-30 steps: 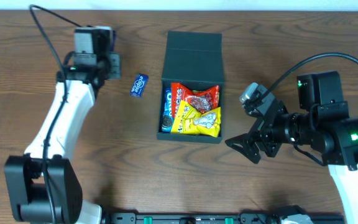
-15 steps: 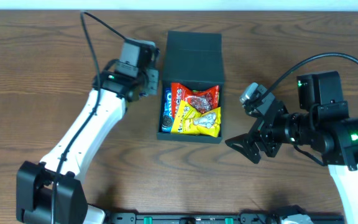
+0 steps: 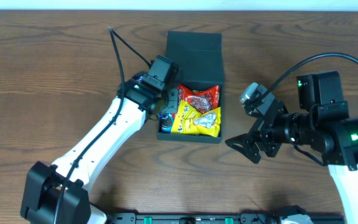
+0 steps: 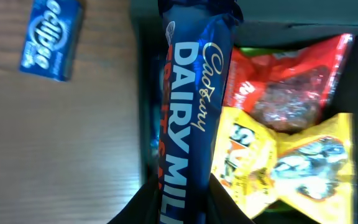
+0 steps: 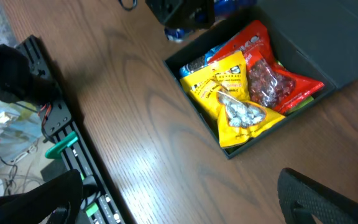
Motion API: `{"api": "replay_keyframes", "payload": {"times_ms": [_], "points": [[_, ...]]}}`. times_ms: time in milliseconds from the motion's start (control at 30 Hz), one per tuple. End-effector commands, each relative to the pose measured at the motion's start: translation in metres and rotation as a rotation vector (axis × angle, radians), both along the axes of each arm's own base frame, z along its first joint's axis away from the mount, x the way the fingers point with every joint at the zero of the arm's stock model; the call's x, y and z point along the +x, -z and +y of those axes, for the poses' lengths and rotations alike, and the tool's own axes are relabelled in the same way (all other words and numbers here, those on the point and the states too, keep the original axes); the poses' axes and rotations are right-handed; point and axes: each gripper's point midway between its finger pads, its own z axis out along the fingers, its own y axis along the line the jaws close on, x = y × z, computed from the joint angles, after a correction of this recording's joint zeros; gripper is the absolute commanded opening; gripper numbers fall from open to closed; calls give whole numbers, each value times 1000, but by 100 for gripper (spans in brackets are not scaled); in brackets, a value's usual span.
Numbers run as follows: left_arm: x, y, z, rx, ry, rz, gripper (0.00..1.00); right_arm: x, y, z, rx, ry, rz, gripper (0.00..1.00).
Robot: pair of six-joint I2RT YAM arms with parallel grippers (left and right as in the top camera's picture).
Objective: Pack container
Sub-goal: 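Carry the Dairy Milk bar into the box's left side and release, then reach the left gripper to the blue Eclipse tin and grasp it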
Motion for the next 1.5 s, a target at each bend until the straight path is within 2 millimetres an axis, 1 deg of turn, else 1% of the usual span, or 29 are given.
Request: {"api": "replay_keyframes", "payload": {"times_ms": [0, 167, 200, 233, 267, 333, 400, 433, 500, 600, 667, 767, 933, 1067, 1200, 1333, 1400, 1467], "points": [[-4, -10, -5, -51, -83, 6, 19, 1, -5, -1, 11, 6, -11, 99], [-8, -8, -2, -66, -147, 39, 19, 1, -5, -1, 11, 6, -11, 99], [-8, -8, -3, -70, -157, 41, 23, 1, -5, -1, 11, 7, -11, 99], [-8, -8, -3, -76, -171, 44, 31, 1, -5, -1, 11, 6, -11, 99], [-8, -8, -3, -79, -172, 46, 31, 1, -5, -1, 11, 7, -11, 99], [-9, -8, -4, -84, -167, 50, 27, 1, -5, -1, 11, 6, -11, 99], [-9, -8, -5, -86, -167, 50, 27, 1, -5, -1, 11, 6, -11, 99], [-9, -8, -5, -86, -166, 50, 31, 1, -5, -1, 10, 7, -11, 99], [-9, -8, -4, -85, -166, 49, 42, 1, -5, -1, 11, 6, -11, 99], [-7, -8, -1, -64, -160, 33, 47, 1, -5, -1, 11, 6, -11, 99], [1, -10, 7, -19, -152, -12, 48, 1, -5, -1, 11, 6, -11, 99], [21, -17, 29, 98, -164, -124, 52, 1, -5, -1, 11, 6, -11, 99], [56, -36, 61, 230, -153, -282, 60, 1, -5, -1, 10, 7, -11, 99], [82, -51, 80, 261, -136, -374, 64, 1, -5, -1, 11, 6, -11, 99], [103, -62, 107, 268, -187, -434, 64, 1, -5, -1, 11, 6, -11, 99], [117, -62, 137, 260, -257, -443, 64, 1, -5, -1, 11, 7, -11, 99], [121, -56, 143, 244, -244, -430, 64, 1, -5, -1, 11, 6, -11, 99], [126, -46, 143, 222, -196, -411, 67, 1, -5, -1, 11, 6, -11, 99]]}}
